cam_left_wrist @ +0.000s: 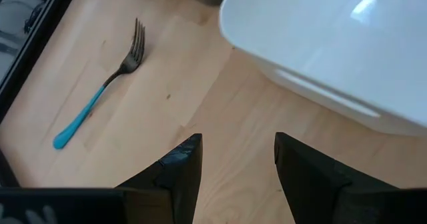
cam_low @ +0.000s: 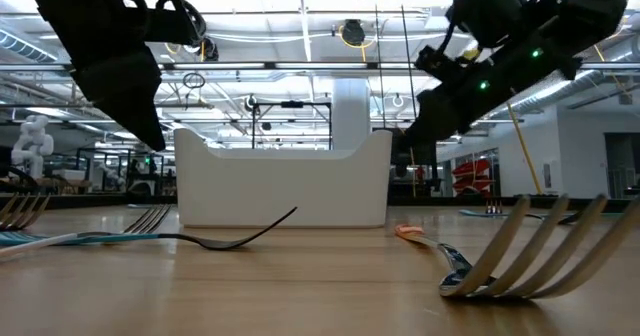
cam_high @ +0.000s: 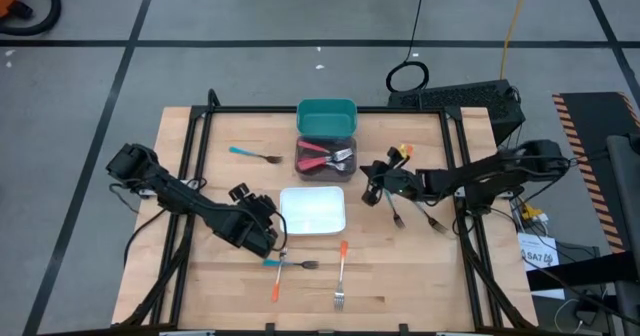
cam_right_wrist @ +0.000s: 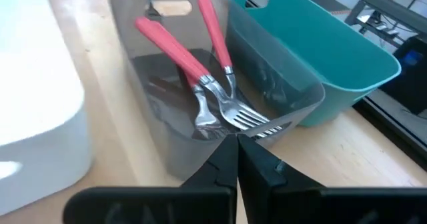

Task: Sort silverware by color (type)
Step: Adjust the bins

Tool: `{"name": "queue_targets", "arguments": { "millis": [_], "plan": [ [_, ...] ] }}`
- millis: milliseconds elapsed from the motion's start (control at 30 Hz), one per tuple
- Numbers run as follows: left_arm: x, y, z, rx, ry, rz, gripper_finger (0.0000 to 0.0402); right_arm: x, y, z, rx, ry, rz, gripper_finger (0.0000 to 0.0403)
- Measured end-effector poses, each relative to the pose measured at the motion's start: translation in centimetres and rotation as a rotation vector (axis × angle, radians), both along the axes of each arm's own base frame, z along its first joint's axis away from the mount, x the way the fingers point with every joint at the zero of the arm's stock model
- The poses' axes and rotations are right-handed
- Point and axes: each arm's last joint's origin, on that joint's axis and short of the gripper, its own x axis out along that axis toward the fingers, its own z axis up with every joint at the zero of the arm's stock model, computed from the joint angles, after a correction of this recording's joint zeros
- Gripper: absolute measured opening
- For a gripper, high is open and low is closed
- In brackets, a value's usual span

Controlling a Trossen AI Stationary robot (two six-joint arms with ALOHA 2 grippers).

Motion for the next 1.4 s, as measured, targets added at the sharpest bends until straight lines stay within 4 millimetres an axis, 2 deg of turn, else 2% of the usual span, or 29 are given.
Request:
{"name": "queue_targets", "arguments": {
  "millis": [167, 367, 533, 667, 867, 1400],
  "plan": [
    [-0.1, -0.7, -0.3, 0.050, -0.001, -0.102, 0.0186, -1.6, 1.8, 1.3, 0.045, 0.017, 0.053, 0.0000],
    [-1.2, -0.7, -2.2, 0.075, 0.025, -0.141, 0.0182, -3.3, 4.8, 2.0, 0.111, 0.034, 0.148, 0.0000],
    [-0.9, -1.3, -3.3, 0.065, -0.028, -0.251, 0.0136, -3.8, 7.0, 2.1, 0.119, 0.034, 0.247, 0.0000],
    [-0.6, -1.1, -3.3, 0.060, -0.044, -0.254, 0.0098, -4.1, 8.3, 1.9, 0.118, 0.048, 0.308, 0.0000],
    [0.4, -1.0, -3.1, 0.019, -0.100, -0.271, 0.0073, -4.3, 9.1, 2.1, 0.077, 0.042, 0.372, 0.0000],
    [2.2, 0.4, -2.7, 0.020, -0.176, -0.266, 0.0072, -4.3, 9.1, 2.1, 0.058, 0.049, 0.386, 0.0000]
  ]
}}
